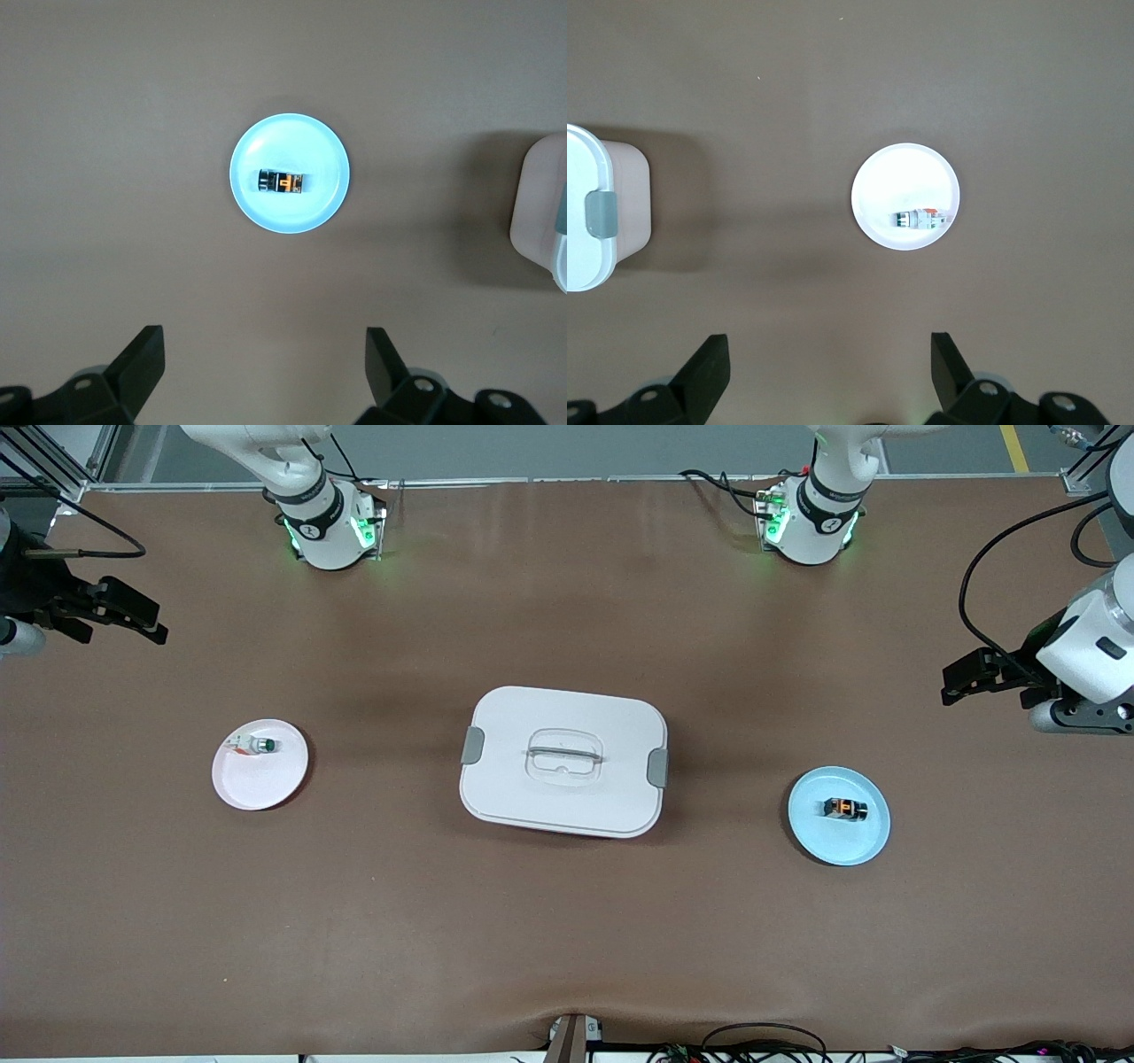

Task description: Transfer orange switch to right arm and place

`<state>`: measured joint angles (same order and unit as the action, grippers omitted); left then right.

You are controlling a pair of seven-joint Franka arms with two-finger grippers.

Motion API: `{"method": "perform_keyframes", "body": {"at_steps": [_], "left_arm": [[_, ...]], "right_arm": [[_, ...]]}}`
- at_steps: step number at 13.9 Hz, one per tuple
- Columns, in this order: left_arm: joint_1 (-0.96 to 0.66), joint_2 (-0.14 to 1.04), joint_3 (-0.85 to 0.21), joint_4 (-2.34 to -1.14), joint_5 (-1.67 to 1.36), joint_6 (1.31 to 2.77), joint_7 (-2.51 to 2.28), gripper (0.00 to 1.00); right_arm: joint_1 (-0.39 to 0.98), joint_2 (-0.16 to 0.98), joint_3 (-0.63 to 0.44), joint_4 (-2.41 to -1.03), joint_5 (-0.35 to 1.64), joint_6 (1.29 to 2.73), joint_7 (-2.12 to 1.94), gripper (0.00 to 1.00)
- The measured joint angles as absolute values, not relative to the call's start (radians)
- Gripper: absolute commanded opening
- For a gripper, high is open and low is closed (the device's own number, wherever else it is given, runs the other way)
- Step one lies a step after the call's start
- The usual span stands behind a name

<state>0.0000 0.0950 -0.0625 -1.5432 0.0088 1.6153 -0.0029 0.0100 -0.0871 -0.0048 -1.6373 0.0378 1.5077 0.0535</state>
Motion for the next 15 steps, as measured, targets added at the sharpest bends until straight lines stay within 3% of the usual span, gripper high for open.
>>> {"method": "perform_keyframes", "body": {"at_steps": [15], "left_arm": [[0.002,0.121,-0.061,-1.548,0.008,1.607,-0.004,1.0]], "right_arm": [[0.01,-0.087,-0.005,-1.638,0.038,1.506,0.053,1.0]]}}
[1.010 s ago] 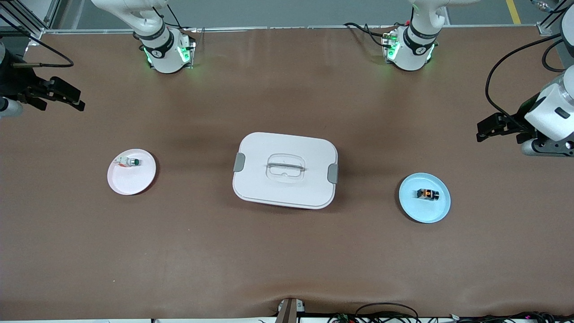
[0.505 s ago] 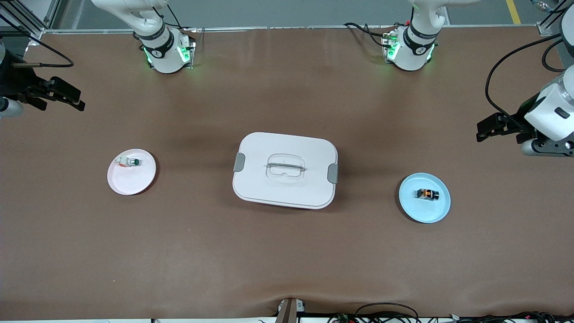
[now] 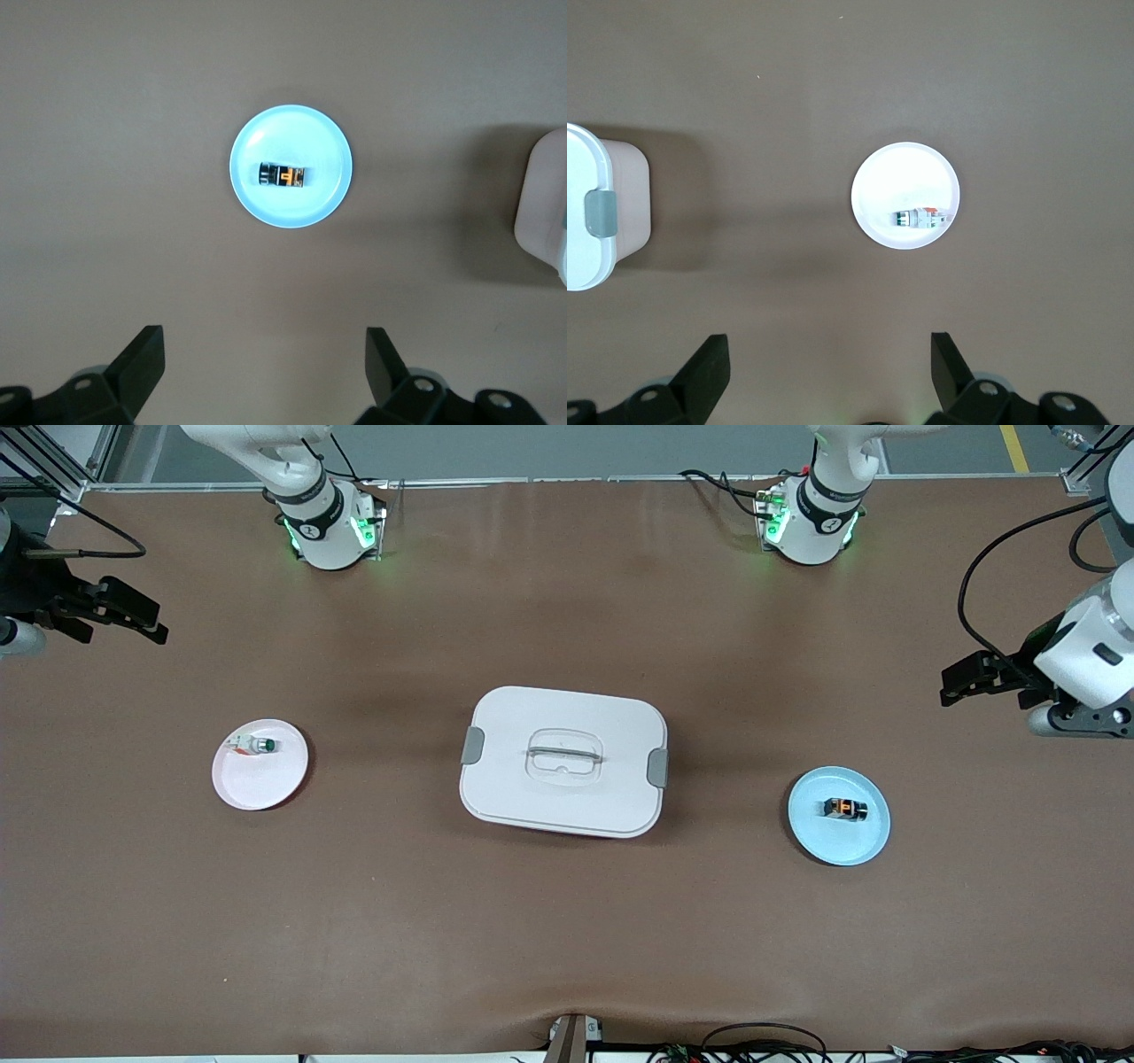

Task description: Transfer orange switch to right arm and place

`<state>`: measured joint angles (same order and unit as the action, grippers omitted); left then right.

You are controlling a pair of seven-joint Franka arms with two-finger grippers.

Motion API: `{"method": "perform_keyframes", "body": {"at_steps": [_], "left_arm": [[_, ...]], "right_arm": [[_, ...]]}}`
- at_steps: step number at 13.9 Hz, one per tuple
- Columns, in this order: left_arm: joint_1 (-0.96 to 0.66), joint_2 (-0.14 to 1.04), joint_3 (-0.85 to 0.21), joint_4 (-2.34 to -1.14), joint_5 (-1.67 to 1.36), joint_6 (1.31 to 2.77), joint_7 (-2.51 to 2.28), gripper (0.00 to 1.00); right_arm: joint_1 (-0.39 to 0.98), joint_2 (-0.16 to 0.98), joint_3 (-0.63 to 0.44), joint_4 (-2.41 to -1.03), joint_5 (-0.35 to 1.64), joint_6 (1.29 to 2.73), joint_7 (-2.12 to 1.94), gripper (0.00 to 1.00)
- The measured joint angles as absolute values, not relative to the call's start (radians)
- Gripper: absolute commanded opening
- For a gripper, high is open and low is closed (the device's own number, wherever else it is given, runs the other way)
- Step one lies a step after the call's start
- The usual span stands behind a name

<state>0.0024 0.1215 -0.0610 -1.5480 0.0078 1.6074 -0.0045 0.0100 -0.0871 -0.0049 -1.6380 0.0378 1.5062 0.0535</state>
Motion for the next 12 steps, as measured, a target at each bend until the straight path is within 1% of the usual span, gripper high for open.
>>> {"method": "perform_keyframes", "body": {"at_steps": [4,7,9,12], "left_arm": [[0.002,0.205,-0.061,-1.548,0.008,1.614,-0.003,1.0],[0.002,0.266,-0.061,-1.551,0.008,1.664,-0.003,1.0],[0.002,0.298,-0.061,-1.575,0.008,1.735,0.0,1.0],[0.002,0.316,-0.061,-1.667,0.008,1.889,0.01,1.0]], "right_arm": [[0.01,-0.087,-0.005,-1.638,0.038,1.506,0.053,1.0],[0.01,-0.087,-0.005,-1.639,0.038,1.506,0.053,1.0],[0.01,-0.087,-0.005,-1.639,0.038,1.506,0.053,1.0],[0.01,-0.087,-0.006,-1.639,0.038,1.506,0.053,1.0]]}}
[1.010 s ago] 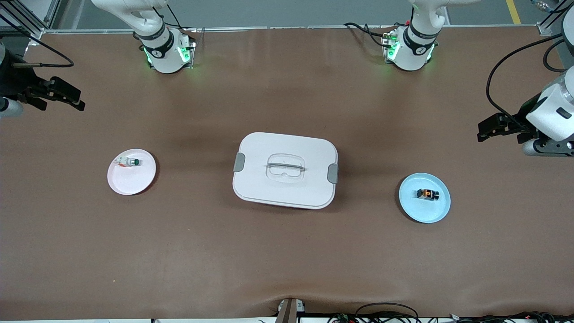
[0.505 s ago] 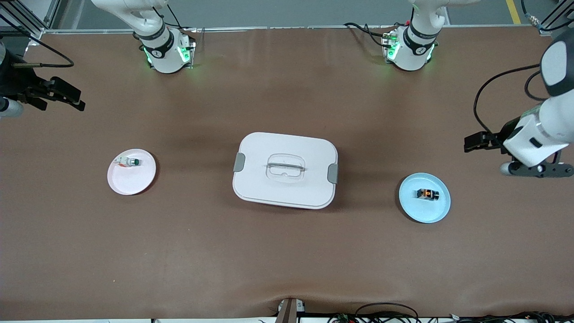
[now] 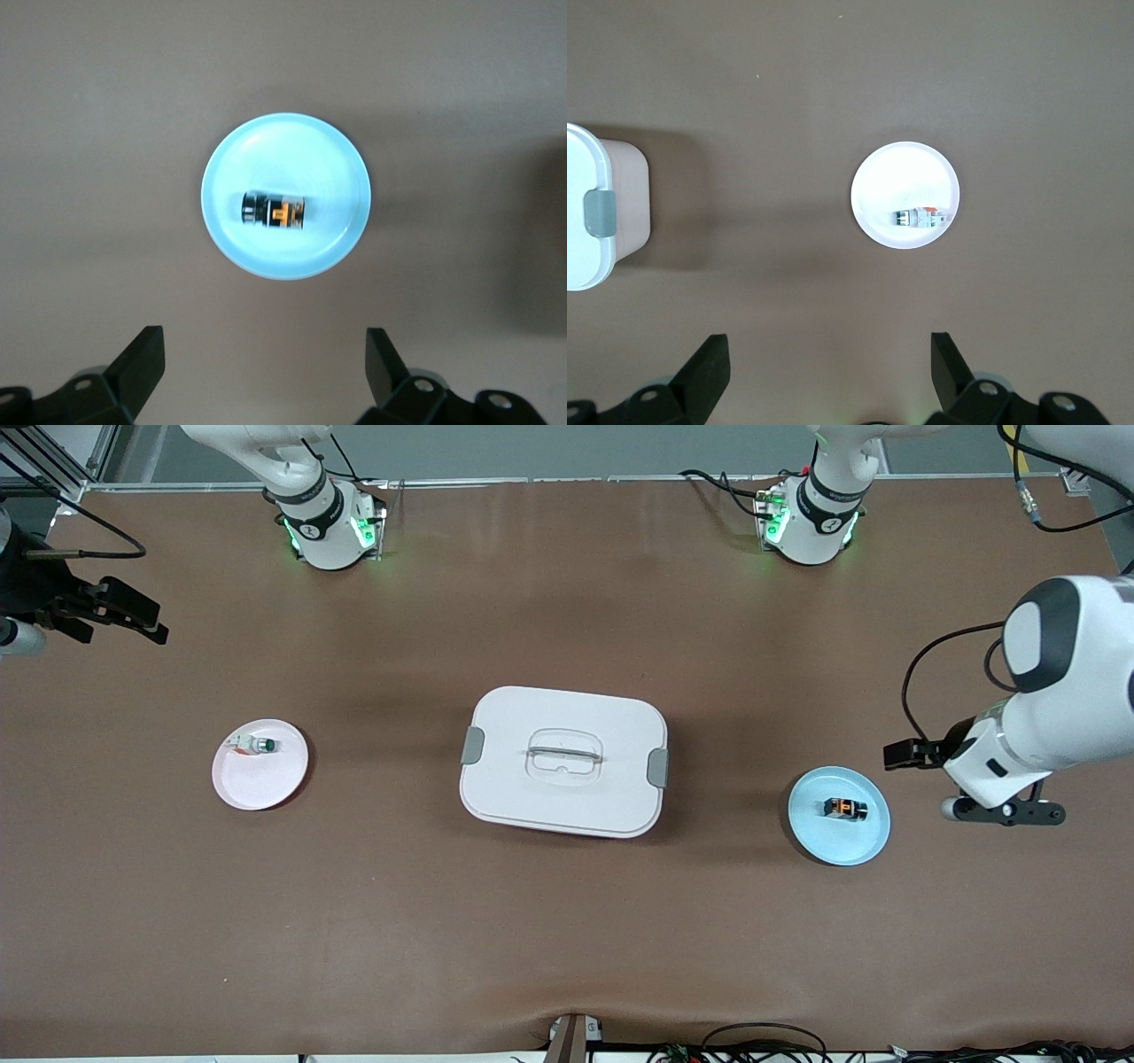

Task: Transfer orange switch to right arm and place
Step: 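Move the left gripper over the orange switch on the blue plate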

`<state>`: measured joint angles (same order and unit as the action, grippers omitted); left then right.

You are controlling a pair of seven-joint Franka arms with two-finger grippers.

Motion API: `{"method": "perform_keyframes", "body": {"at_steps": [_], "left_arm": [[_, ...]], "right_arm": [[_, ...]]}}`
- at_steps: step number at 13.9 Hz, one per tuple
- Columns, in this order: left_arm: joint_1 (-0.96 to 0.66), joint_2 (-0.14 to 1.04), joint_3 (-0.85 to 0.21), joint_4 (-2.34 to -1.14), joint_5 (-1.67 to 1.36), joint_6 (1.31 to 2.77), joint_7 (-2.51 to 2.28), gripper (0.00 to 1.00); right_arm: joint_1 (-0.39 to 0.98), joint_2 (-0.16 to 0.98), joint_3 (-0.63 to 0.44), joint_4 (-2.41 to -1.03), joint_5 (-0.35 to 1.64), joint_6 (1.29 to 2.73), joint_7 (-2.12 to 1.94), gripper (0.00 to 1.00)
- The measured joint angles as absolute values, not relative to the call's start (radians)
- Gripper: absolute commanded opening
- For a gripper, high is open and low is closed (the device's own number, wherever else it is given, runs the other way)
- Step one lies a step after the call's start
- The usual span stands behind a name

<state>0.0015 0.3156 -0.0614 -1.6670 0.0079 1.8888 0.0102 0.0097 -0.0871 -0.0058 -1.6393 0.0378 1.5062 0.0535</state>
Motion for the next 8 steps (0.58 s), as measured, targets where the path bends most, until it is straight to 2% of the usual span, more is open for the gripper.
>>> {"method": "perform_keyframes", "body": {"at_steps": [3,8], "left_arm": [[-0.002,0.327,-0.063,-1.763,0.008,2.019,0.044,1.0],[-0.001,0.382,-0.063,-1.841,0.049,2.165,0.073,1.0]], "right_arm": [[0.01,-0.087,-0.006,-1.639,0.038,1.506,0.053,1.0],[0.01,-0.087,-0.006,-1.64,0.038,1.506,0.053,1.0]]}}
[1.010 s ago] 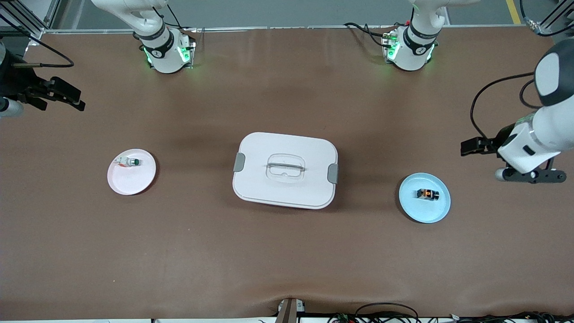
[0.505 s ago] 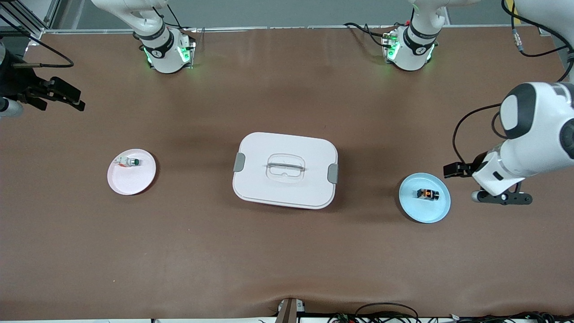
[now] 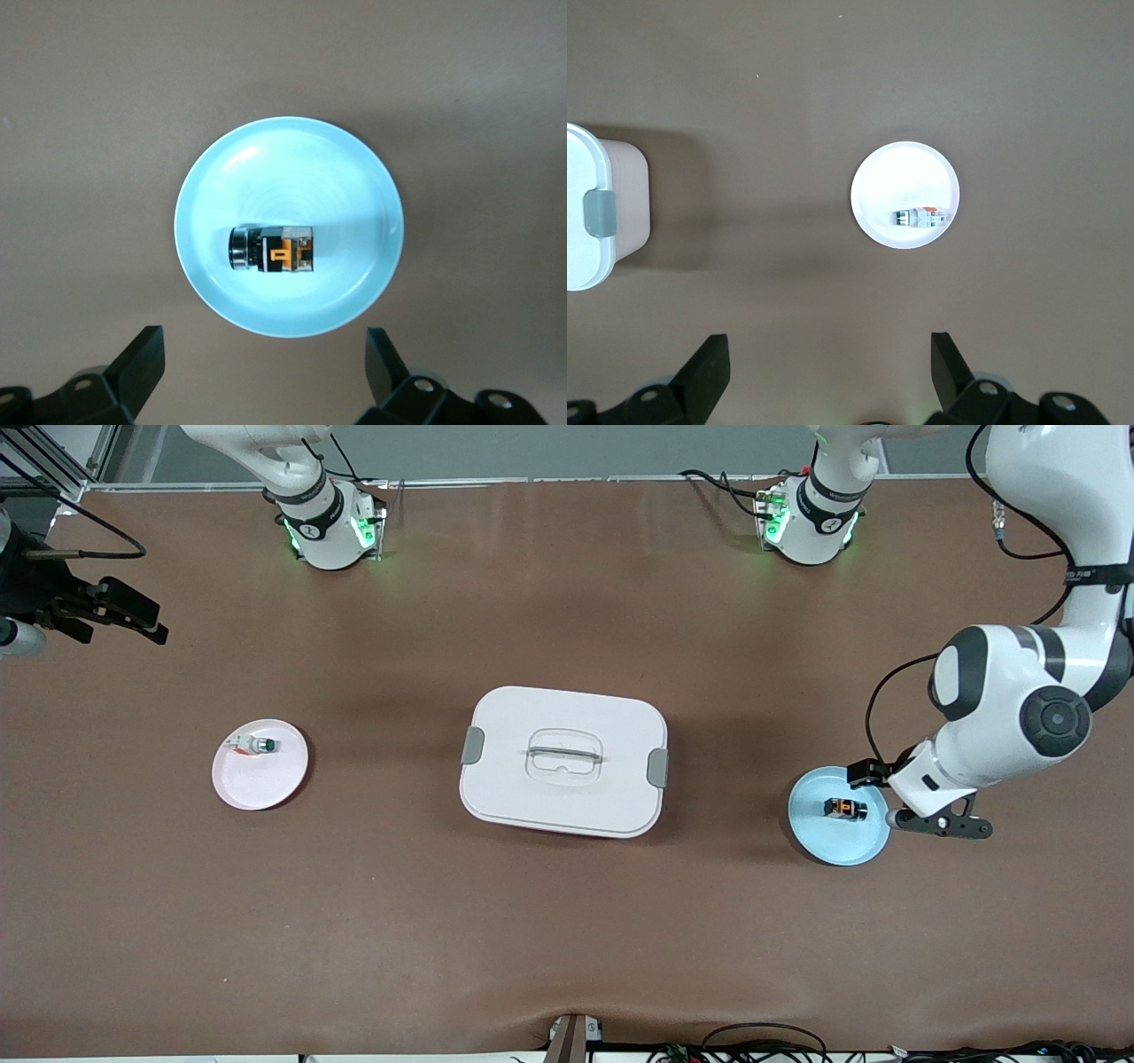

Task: Transfer orange switch to right arm and place
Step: 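Move the left gripper over the orange switch on the blue plate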

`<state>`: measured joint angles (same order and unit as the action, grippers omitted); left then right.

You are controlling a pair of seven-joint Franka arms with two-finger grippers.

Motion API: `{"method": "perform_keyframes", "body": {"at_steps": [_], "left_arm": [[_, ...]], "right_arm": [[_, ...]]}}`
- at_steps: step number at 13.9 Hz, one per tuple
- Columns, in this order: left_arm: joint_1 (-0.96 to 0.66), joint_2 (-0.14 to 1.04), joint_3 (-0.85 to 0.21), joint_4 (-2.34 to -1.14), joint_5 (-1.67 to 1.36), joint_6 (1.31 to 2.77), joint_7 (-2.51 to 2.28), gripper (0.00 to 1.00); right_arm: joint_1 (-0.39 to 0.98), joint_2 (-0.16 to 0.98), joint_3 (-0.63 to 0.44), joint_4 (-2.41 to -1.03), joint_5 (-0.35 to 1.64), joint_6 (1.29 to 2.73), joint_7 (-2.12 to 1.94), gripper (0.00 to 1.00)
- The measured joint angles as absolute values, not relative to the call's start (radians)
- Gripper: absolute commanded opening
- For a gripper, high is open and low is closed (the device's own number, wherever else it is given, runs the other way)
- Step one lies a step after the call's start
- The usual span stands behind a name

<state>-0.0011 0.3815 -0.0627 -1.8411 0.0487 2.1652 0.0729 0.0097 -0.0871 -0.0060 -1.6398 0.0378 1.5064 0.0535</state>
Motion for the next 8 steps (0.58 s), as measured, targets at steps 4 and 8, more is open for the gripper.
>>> {"method": "perform_keyframes", "body": {"at_steps": [4,8], "left_arm": [[0.001,0.407,-0.062,-1.888,0.056,2.248,0.074,1.0],[0.002,0.455,-0.062,-1.896,0.056,2.297,0.075,1.0]], "right_arm": [[0.009,-0.087,-0.007,-1.64,0.038,1.506,0.054,1.0],[0.007,-0.087,-0.009,-1.64,0.038,1.506,0.054,1.0]]}}
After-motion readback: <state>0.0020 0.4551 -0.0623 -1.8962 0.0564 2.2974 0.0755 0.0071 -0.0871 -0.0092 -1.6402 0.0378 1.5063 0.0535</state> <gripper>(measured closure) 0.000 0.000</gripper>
